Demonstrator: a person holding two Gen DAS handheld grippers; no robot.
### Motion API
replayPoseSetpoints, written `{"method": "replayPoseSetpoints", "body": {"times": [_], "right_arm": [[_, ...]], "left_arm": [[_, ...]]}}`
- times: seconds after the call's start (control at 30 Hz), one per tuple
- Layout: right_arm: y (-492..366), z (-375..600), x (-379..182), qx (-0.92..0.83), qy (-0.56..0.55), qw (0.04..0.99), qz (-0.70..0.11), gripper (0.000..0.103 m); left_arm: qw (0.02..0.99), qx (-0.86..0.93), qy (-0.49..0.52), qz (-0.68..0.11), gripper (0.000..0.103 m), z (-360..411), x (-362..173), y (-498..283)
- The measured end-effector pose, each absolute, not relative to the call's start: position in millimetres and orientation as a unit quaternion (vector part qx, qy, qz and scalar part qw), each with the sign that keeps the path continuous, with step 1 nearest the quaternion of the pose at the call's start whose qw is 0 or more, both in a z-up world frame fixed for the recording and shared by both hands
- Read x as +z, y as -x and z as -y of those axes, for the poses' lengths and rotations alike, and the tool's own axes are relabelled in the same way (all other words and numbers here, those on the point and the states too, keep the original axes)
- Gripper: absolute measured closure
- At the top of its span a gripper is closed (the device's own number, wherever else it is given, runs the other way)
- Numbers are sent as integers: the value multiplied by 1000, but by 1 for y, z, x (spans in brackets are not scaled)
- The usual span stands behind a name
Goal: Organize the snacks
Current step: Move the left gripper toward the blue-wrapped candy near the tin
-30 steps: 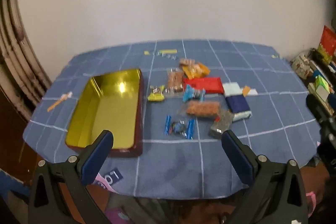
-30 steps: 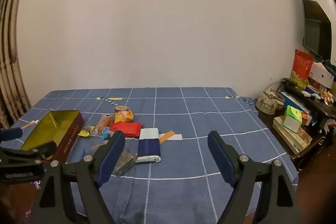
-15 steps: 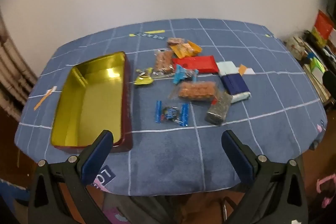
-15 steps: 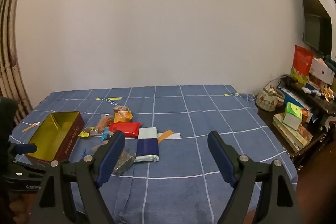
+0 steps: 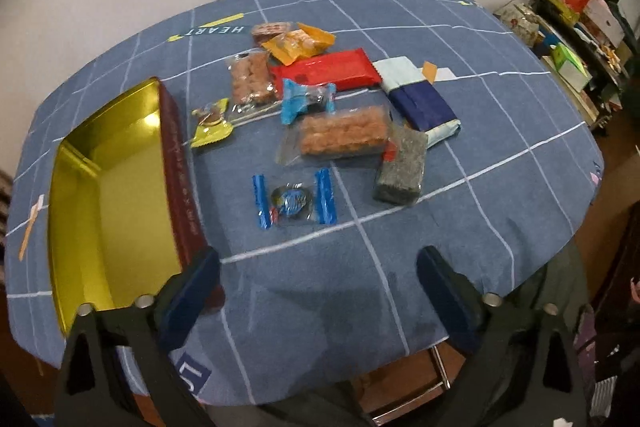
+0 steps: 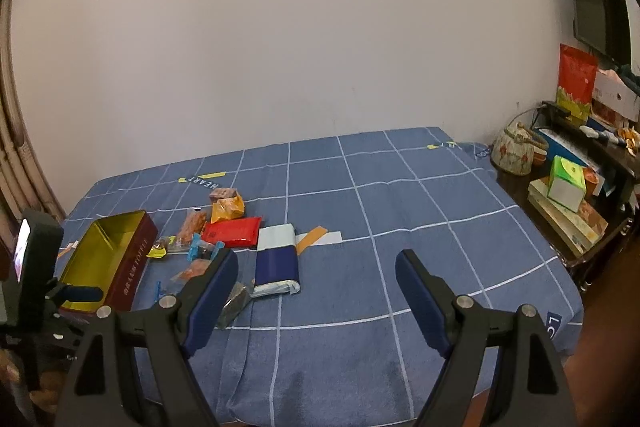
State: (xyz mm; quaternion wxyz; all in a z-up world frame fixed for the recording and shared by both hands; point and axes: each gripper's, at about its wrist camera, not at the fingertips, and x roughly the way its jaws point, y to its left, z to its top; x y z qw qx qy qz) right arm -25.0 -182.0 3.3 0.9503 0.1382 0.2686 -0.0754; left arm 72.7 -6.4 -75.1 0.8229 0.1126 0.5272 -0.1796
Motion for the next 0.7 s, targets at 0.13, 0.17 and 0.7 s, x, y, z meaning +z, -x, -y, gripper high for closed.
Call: {"method": "replayPoseSetpoints", "body": {"times": [0.13, 0.17, 0.7], "right_arm": [[23, 185, -1, -71, -145, 947, -277, 20], [23, 185, -2, -71, -145, 947, -277, 20], [16, 187, -9, -62, -156, 940, -296, 20]], "left_arm": [[804, -202, -135, -543, 10, 15, -83, -88], [802, -203, -143, -543, 11, 17, -85, -91], [769, -188, -135, -596, 29, 18, -117, -128]]}}
